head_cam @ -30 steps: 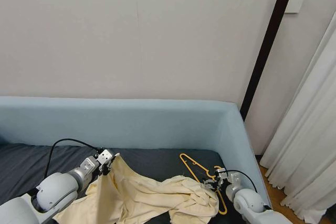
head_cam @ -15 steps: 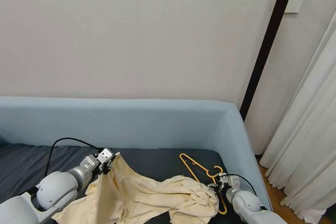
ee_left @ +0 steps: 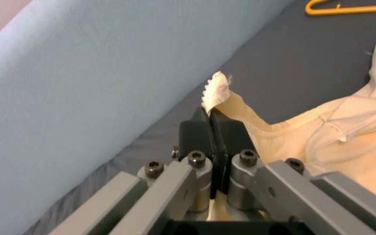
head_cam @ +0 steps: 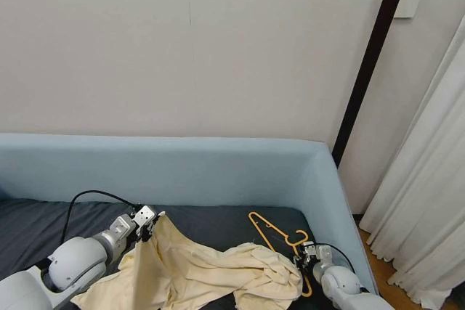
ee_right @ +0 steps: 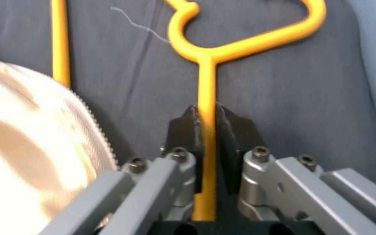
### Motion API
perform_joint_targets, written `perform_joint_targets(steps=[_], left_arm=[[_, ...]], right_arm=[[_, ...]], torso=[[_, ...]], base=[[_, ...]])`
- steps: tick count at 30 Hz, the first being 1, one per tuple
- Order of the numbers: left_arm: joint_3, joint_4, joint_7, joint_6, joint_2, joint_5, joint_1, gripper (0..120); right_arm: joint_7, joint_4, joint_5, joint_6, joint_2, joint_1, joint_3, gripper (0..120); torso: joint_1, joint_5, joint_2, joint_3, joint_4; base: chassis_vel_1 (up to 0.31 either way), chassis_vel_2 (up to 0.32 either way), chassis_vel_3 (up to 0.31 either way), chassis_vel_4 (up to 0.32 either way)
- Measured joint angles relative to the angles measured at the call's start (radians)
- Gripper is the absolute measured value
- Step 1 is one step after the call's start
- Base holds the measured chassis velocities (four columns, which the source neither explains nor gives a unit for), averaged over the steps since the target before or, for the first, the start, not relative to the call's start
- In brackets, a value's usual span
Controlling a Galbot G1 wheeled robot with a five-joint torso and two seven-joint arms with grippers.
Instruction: Pick up the clothes from the sofa and hang them on the clothes hanger.
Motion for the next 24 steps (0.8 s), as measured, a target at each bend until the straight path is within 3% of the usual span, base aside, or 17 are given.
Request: perform_joint_targets(steps=[13,24], left_arm=[[-0.008,-0.005,0.004,-0.01,0.008,-0.014,0.001,0],[0.011,0.029,-0.004,0.002,0.024,-0.142,-0.052,0]], right_arm=[[0.015,0.036,-0.035,0.064,-0.027,-0.012,0.017,4],[0.084,0.347,-0.142,0.205,-0.148,-0.154,0.124,4]], torso=[[0.0,0.0001,0.0,0.0,0.0],[0.0,-0.0001,0.0,0.0,-0.0001]], base=[[0.0,0.0,0.0,0.0],[0.0,0.0,0.0,0.0]])
